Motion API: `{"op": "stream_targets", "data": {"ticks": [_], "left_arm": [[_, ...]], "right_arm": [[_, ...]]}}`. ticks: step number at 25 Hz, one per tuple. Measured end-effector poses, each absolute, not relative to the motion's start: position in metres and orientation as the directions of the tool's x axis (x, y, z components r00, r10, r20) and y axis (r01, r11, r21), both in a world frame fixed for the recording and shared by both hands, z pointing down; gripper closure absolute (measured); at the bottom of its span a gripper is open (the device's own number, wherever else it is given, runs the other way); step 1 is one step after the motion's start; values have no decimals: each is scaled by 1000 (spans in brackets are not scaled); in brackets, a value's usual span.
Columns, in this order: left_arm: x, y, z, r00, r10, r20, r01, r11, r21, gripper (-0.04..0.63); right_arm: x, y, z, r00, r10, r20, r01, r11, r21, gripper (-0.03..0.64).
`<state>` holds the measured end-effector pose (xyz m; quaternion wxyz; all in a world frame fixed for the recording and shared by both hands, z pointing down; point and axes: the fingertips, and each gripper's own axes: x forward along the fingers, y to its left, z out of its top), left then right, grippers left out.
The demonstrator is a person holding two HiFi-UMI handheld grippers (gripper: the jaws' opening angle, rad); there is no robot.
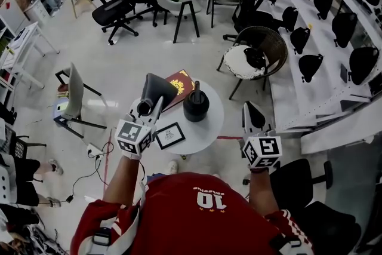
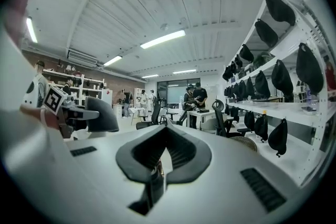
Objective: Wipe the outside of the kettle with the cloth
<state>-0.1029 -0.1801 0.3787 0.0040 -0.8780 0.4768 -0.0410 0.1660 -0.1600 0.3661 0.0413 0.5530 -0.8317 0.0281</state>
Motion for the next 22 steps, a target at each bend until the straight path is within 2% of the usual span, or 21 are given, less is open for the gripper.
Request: {"op": "stream_targets", "data": {"ticks": [22], "left_arm": [[-108,-177,375,533,-844,57,-843,-535,-45,549]], "right_arm": [[170,-161,366,-368,-924,107,-929,369,-4,601]]}}
